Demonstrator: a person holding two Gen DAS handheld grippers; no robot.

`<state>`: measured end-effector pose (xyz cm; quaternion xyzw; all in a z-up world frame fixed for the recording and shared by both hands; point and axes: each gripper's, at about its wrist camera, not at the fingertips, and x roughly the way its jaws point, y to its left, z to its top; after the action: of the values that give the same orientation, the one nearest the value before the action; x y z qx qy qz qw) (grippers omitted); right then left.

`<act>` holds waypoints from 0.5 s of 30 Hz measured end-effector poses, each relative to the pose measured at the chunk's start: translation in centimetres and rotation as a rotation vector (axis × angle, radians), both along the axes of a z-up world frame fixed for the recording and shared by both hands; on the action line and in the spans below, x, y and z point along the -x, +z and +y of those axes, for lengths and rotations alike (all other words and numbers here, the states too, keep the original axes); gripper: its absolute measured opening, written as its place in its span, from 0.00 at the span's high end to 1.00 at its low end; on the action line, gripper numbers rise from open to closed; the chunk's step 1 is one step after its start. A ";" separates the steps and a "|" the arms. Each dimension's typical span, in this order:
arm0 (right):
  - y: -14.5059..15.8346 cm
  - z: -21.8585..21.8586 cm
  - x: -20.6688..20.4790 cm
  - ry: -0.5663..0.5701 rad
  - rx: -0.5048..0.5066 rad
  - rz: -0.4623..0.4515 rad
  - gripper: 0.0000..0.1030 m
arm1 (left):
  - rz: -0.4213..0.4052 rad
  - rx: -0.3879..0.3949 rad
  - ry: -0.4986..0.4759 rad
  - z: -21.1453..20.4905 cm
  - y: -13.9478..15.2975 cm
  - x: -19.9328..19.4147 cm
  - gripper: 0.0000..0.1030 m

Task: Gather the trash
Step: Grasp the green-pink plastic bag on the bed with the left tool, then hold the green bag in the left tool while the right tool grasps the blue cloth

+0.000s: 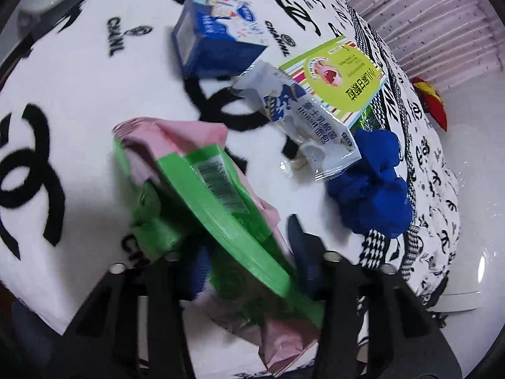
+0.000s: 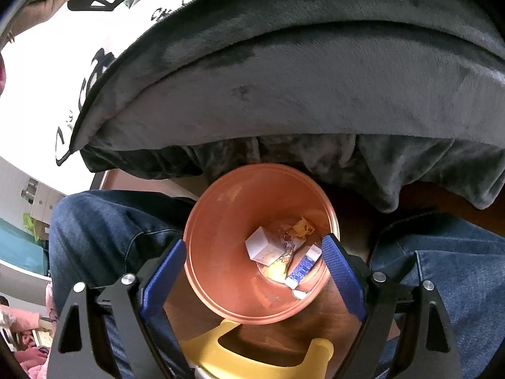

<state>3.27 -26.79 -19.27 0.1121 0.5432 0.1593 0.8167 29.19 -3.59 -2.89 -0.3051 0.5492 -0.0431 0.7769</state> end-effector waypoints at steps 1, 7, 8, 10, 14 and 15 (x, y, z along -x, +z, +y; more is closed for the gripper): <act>0.0 0.0 0.0 0.001 0.000 -0.001 0.16 | -0.002 0.012 -0.005 0.5 0.1 0.4 0.71; 1.7 0.2 0.3 0.009 0.016 -0.047 0.17 | -0.089 0.063 -0.066 0.8 2.1 1.9 0.93; 2.0 0.2 0.3 0.008 0.019 -0.057 0.17 | -0.103 0.075 -0.075 0.9 2.4 2.3 0.93; 3.2 -0.1 0.4 0.004 0.030 -0.094 0.17 | -0.147 0.077 -0.095 1.1 3.4 3.3 0.93; 6.3 -0.9 -0.2 -0.010 0.027 -0.171 0.17 | -0.238 0.013 -0.155 0.8 5.3 5.6 0.94; 6.9 -1.0 -0.4 -0.013 0.029 -0.186 0.16 | -0.258 -0.007 -0.168 0.8 5.7 6.2 0.94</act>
<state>3.64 -27.82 -12.36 0.0882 0.4664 0.1559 0.8662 22.95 -2.83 2.82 -0.2474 0.4686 -0.1447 0.8356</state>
